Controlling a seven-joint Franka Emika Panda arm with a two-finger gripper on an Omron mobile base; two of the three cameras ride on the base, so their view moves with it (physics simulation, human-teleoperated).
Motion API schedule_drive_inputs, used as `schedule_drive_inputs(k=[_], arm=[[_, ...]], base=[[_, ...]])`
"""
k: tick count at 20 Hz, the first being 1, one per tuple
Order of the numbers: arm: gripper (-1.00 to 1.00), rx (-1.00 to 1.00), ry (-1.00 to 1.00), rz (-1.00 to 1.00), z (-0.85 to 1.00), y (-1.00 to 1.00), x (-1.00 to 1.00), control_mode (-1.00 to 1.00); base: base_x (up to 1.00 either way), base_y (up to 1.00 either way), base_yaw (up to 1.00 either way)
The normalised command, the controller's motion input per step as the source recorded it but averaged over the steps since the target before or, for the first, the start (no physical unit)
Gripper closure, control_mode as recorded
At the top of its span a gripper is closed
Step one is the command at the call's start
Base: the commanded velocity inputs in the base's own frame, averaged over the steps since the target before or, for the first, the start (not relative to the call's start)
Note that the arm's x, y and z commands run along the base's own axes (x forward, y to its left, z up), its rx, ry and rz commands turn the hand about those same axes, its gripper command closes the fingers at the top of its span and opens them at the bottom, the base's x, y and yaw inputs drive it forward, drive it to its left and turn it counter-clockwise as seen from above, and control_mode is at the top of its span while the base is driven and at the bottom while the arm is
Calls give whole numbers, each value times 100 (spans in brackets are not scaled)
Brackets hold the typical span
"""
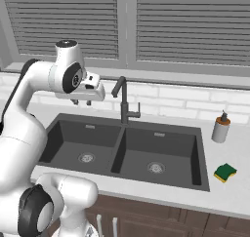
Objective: Pick the pan and sponge and place them into the sink. Then turn on the water.
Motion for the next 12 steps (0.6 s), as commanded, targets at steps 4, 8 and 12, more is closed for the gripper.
schedule_drive_inputs(k=[4,8,12], arm=[[-100,0,0,0,-1,7,-21,-100],[-100,0,0,0,-9,67,-40,-100],[-100,0,7,0,-25,100,-12,-100]], base=[[0,0,0],[0,0,0],[0,0,0]])
